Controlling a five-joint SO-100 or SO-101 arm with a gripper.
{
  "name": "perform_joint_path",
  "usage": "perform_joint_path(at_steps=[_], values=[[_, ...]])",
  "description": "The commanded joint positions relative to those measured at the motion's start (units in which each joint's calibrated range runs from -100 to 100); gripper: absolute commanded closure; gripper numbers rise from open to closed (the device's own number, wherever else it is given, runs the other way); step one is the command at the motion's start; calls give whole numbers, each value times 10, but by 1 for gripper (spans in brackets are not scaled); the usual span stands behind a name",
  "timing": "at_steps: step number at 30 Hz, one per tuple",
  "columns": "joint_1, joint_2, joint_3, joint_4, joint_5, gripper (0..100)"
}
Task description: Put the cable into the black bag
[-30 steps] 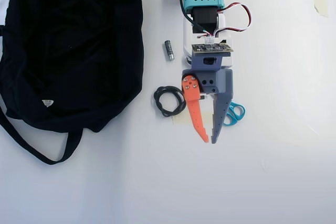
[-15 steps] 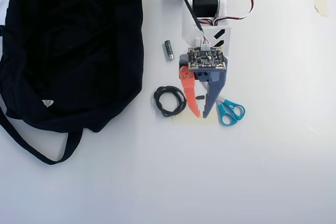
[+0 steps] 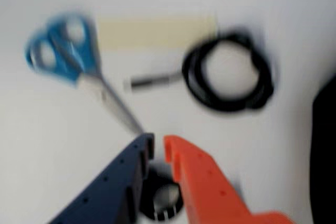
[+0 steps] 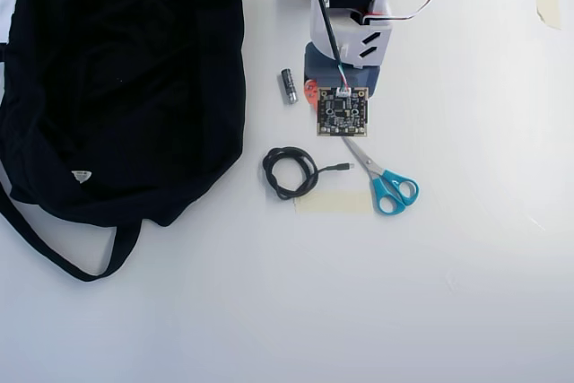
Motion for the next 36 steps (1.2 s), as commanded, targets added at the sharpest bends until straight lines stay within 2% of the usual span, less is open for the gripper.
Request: perform_joint_path(at_steps=[1, 10, 14, 20, 27, 36], values=[[6, -33, -6, 42, 22, 98], [8, -32, -10, 37, 36, 98], [22, -23, -7, 36, 93, 98], [29, -21, -6, -16, 91, 98], [33, -20, -6, -37, 124, 85], [50, 43, -21, -37, 174, 80]])
